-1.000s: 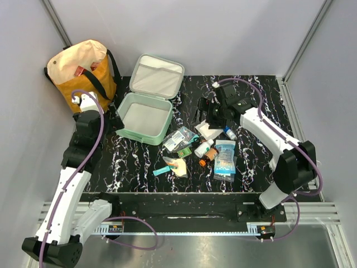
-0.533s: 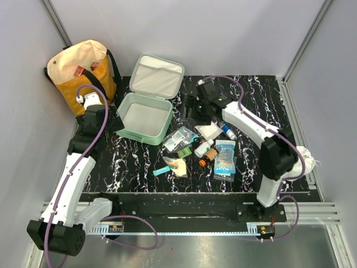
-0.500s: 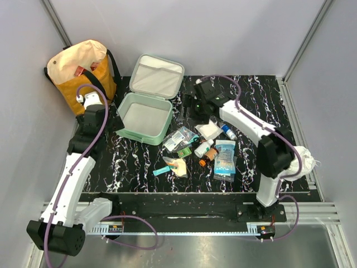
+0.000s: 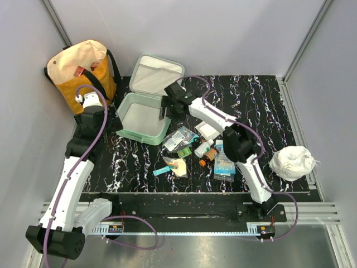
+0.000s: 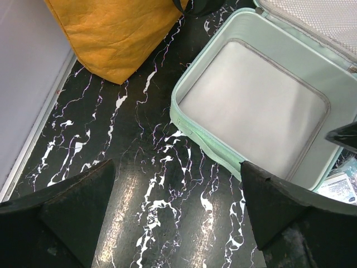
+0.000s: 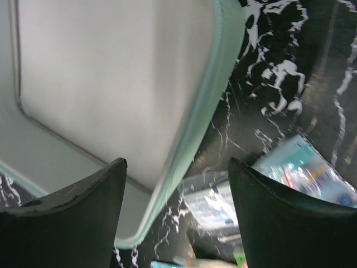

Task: Organize the medicine kit
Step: Move the medicine box to the center of the board.

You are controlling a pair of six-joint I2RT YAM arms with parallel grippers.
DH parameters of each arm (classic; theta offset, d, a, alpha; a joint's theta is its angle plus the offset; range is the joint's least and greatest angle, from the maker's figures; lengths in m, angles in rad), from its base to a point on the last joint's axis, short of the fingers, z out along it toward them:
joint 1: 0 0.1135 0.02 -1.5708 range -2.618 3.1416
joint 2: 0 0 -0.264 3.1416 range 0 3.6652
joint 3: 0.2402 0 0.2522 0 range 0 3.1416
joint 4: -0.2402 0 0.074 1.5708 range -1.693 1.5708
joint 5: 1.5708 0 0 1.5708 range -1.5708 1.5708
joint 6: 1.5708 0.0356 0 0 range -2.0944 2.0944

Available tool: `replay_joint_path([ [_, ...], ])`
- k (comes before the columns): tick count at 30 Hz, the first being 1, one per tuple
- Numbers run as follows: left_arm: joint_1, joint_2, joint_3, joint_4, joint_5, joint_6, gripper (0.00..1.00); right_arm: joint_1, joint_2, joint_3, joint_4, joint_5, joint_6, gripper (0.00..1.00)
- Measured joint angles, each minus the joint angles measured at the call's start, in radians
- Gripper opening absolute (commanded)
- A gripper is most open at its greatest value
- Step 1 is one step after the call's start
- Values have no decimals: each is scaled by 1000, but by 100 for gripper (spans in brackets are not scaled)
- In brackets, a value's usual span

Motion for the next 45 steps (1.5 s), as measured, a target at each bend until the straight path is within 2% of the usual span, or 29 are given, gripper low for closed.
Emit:
replay_joint_path([
  [1,0,0,0,0,0,1,99,5,31,23,-1,0,-1,75],
  [7,0,1,-7,-1,8,7,99,12,232,252,-64,50,-33,37],
  [11,0,1,-18,-6,19,10,99,10,276,336,-117,106,-56,12],
  [12,0,1,-19,-10,21,12,99,10,282,352,-129,129,-63,4],
  [13,0,1,-21,-14,22,13,99,7,283,358,-131,141,-73,0],
  [23,0,-9,-32,-18,37,16,99,-12,285,440,-127,243,-237,0],
  [35,0,-33,-40,-19,83,16,99,-113,291,486,13,280,-387,0],
  [45,0,-33,-76,-14,136,16,99,-189,258,325,143,250,-489,0],
])
